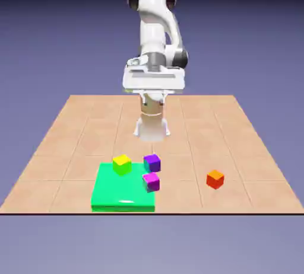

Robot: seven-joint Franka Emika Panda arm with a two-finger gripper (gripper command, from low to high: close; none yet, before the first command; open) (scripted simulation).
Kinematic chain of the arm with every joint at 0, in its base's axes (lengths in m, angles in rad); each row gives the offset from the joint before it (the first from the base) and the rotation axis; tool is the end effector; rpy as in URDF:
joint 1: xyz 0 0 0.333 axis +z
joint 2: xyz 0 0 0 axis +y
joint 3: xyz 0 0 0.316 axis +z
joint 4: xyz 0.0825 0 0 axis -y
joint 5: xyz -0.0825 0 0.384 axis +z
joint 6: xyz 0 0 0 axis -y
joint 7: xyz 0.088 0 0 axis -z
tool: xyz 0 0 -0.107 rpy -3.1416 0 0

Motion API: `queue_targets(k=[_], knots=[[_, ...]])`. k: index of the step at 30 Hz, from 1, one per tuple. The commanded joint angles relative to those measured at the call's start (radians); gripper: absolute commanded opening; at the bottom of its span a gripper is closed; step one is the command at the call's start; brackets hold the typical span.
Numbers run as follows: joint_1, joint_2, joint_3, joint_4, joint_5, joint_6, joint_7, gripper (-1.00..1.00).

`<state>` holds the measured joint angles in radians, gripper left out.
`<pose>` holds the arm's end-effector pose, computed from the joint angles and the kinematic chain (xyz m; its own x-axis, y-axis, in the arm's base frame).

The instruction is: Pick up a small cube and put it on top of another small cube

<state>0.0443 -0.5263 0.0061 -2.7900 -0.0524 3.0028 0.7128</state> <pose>0.3971 0.0238 0.4460 0.6100 -0.5827 0.5371 -0.4177 -0.8124 -0.4069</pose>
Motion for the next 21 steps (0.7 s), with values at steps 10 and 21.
queue_targets(k=[10, 21], knots=[[0.268, 0.362, 0.051, 0.166, -0.434, -0.284, -0.234, 0.00], [0.562, 0.761, 0.106, 0.348, -0.912, -0.596, -0.491, 0.00]])
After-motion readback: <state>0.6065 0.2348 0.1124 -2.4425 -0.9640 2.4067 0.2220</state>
